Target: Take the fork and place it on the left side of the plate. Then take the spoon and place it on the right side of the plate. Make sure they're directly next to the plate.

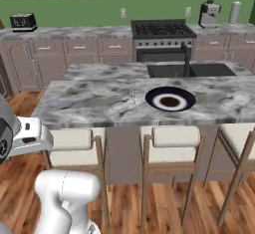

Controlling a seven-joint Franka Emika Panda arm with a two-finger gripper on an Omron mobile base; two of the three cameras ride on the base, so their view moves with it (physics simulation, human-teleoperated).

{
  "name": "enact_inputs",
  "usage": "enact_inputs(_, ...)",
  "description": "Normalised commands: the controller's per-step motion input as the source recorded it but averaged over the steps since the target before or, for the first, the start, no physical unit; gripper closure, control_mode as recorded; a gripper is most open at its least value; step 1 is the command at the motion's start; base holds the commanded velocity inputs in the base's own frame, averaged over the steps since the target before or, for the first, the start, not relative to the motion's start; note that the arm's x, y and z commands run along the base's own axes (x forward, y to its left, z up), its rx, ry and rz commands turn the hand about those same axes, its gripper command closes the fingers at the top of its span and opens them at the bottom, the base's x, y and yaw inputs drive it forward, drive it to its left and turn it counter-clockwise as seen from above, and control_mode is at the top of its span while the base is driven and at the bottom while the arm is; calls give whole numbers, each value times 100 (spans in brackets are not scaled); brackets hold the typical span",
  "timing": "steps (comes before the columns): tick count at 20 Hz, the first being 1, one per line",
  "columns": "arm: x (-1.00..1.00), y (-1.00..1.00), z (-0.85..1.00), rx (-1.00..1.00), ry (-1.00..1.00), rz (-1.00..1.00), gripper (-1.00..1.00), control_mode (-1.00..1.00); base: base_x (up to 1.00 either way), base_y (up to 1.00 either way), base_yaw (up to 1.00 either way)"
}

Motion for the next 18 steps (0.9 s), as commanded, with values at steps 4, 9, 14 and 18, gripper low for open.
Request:
enact_inputs(4,0,0,0,0,0,0,-100,100,0,100,12)
enact_inputs(9,0,0,0,0,0,0,-100,100,13,100,11)
enact_inputs(14,0,0,0,0,0,0,-100,100,56,100,8)
enact_inputs(18,0,0,0,0,0,0,-100,100,93,93,7)
